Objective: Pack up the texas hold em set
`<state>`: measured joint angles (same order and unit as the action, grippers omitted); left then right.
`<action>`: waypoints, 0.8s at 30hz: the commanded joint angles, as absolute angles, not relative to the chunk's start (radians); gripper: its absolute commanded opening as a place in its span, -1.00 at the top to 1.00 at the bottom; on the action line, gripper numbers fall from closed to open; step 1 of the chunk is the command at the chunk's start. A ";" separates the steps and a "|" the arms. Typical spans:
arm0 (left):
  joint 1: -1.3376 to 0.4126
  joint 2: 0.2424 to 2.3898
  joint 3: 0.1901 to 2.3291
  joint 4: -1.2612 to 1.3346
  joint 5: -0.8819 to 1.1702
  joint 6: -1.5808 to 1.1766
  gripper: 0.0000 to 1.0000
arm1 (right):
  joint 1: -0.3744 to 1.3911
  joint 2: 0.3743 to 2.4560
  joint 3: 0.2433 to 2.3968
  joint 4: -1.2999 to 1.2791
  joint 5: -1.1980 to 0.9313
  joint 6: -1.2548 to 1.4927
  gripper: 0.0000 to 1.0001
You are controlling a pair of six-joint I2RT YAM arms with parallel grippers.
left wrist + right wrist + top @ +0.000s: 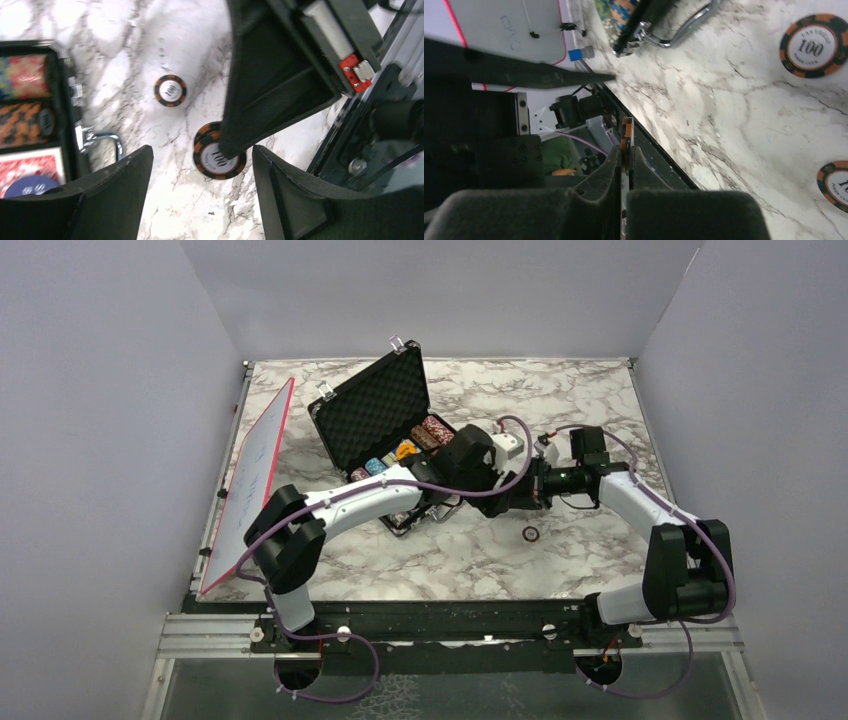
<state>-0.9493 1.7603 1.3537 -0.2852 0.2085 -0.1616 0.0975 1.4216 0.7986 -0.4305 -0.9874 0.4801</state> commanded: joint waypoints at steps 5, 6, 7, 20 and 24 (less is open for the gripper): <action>-0.754 1.516 1.230 -0.082 0.342 -0.482 -0.69 | 0.103 1.342 0.836 -0.060 -1.114 0.722 0.98; -0.736 1.499 1.210 -0.058 0.363 -0.536 -0.69 | 0.103 1.334 0.840 -0.009 -1.127 0.753 0.98; -0.712 1.486 1.188 -0.019 0.401 -0.596 -0.69 | 0.103 1.325 0.842 0.043 -1.138 0.792 0.98; -0.689 1.466 1.060 0.377 0.557 -1.018 -0.09 | 0.104 1.312 0.866 0.498 -1.208 1.140 0.98; -0.689 1.478 1.060 0.422 0.552 -1.065 0.02 | 0.105 1.310 0.863 0.517 -1.222 1.154 0.98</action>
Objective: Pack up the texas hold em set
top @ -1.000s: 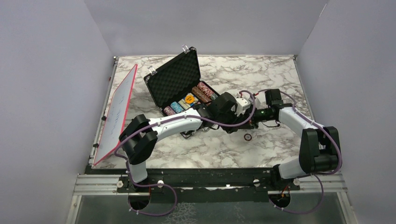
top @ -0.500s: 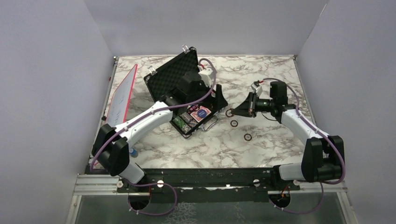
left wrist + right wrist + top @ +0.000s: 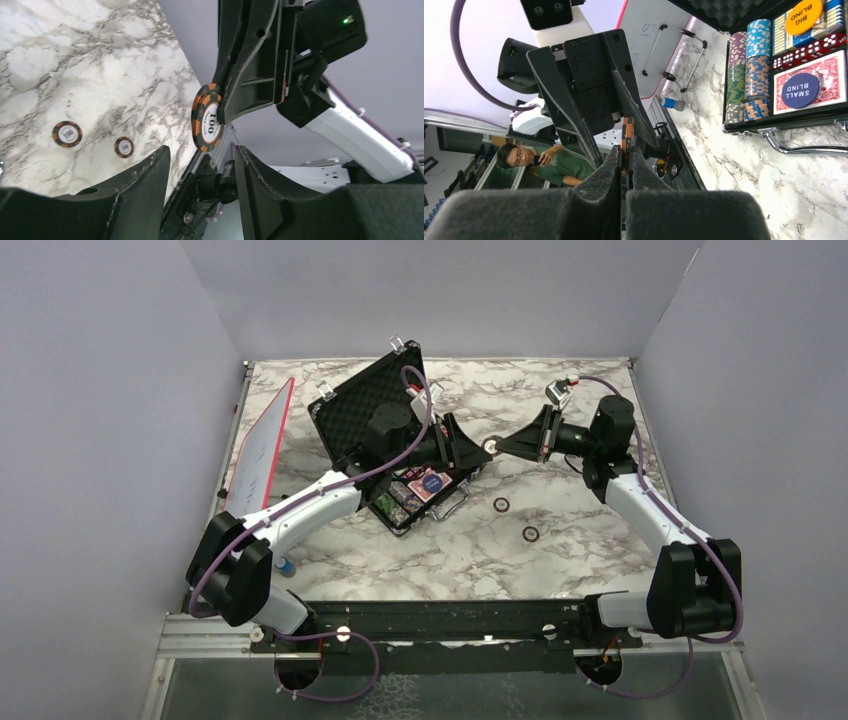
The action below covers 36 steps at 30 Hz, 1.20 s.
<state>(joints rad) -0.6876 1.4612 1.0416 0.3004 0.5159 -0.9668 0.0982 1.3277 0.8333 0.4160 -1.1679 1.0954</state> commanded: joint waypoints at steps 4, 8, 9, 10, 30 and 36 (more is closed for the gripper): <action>-0.689 1.492 1.049 0.459 0.554 -1.093 0.17 | 0.107 1.307 0.849 0.572 -1.237 1.195 0.98; -0.689 1.496 1.052 0.477 0.554 -1.105 0.36 | 0.112 1.302 0.849 0.584 -1.248 1.198 0.98; -0.689 1.503 1.058 0.482 0.558 -1.110 0.41 | 0.115 1.302 0.848 0.584 -1.252 1.193 0.98; -0.689 1.508 1.064 0.489 0.565 -1.119 0.46 | 0.116 1.304 0.848 0.580 -1.258 1.191 0.98; -0.606 1.483 1.009 0.311 0.541 -0.869 1.00 | 0.102 1.328 1.032 -0.159 -0.833 0.810 -0.42; -0.606 1.581 1.215 -0.159 0.315 -0.448 1.00 | 0.101 1.319 1.042 -0.467 -0.431 0.680 -0.40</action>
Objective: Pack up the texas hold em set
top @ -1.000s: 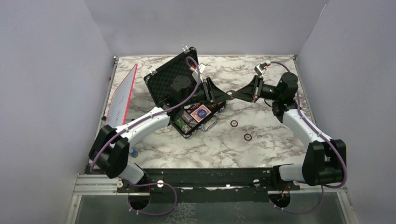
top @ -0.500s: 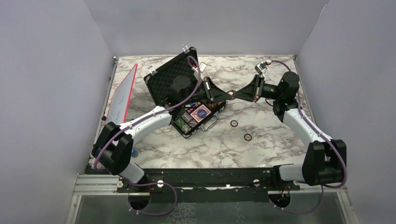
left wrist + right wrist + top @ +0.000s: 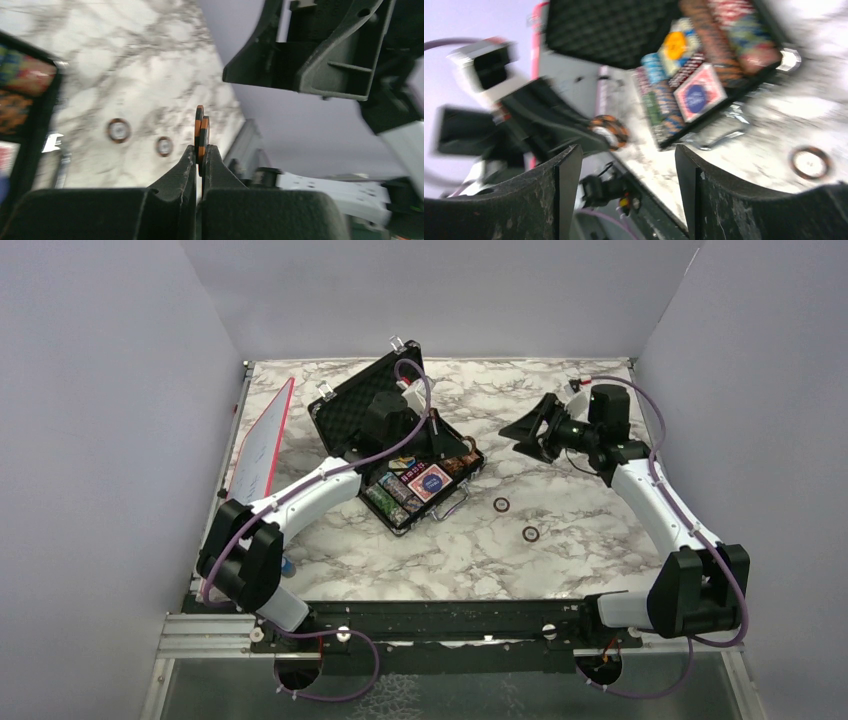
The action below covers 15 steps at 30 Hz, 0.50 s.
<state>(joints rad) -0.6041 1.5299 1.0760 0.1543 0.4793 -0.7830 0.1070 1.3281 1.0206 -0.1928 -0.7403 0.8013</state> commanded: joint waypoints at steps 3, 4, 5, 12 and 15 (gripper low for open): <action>-0.612 1.664 1.297 -0.281 0.280 -0.294 1.00 | 0.101 1.317 1.023 -0.521 -0.382 0.661 -0.38; -0.617 1.688 1.322 -0.305 0.287 -0.256 1.00 | 0.101 1.316 1.014 -0.531 -0.374 0.661 -0.38; -0.623 1.719 1.342 -0.327 0.293 -0.217 1.00 | 0.101 1.315 1.004 -0.535 -0.368 0.660 -0.38; -0.673 1.896 1.523 -0.446 0.265 -0.059 1.00 | 0.101 1.321 0.962 -0.552 -0.356 0.648 -0.36; -0.679 1.940 1.563 -0.463 0.227 -0.042 1.00 | 0.101 1.330 0.952 -0.557 -0.360 0.641 -0.35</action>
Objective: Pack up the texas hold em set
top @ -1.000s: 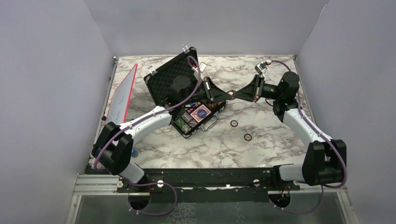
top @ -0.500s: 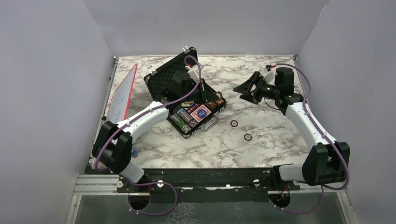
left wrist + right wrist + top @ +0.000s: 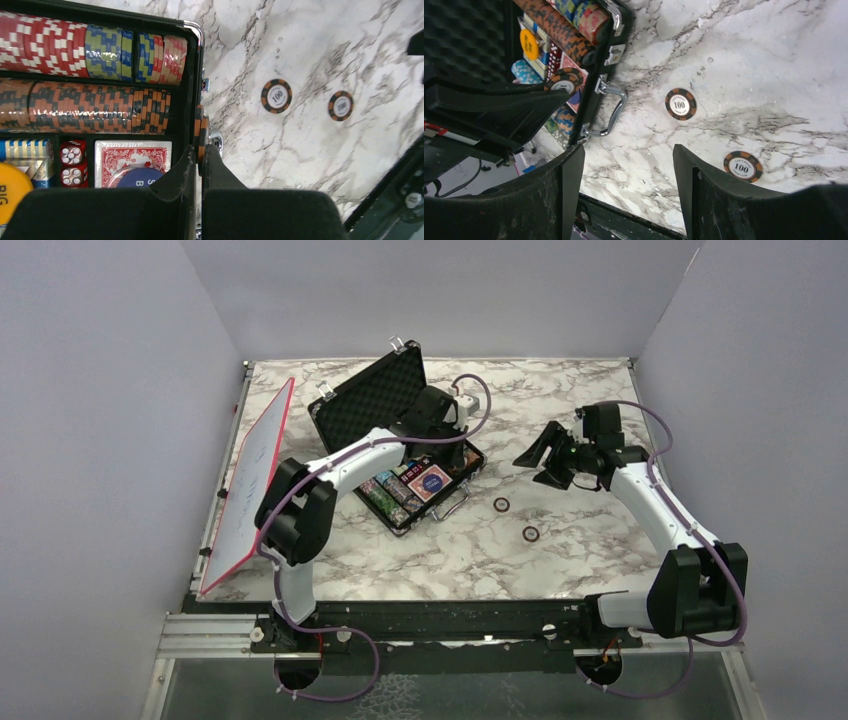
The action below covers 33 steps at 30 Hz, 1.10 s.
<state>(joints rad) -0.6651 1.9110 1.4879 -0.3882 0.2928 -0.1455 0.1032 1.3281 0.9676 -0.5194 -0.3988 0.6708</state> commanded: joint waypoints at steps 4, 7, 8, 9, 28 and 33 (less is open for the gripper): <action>-0.683 1.984 1.601 -0.481 0.186 -0.029 1.00 | 0.101 1.342 0.942 -0.557 -0.371 0.640 -0.34; -0.683 1.998 1.619 -0.492 0.152 -0.029 1.00 | 0.101 1.350 0.943 -0.555 -0.378 0.637 -0.33; -0.683 1.999 1.620 -0.492 0.141 -0.029 1.00 | 0.101 1.354 0.943 -0.555 -0.380 0.636 -0.33; -0.683 1.999 1.622 -0.494 0.134 -0.026 1.00 | 0.101 1.357 0.945 -0.555 -0.382 0.634 -0.33; -0.684 1.986 1.649 -0.503 0.160 -0.033 1.00 | 0.101 1.395 0.940 -0.537 -0.428 0.629 -0.29; -0.684 1.965 1.645 -0.484 0.173 -0.042 1.00 | 0.101 1.396 0.940 -0.537 -0.430 0.627 -0.28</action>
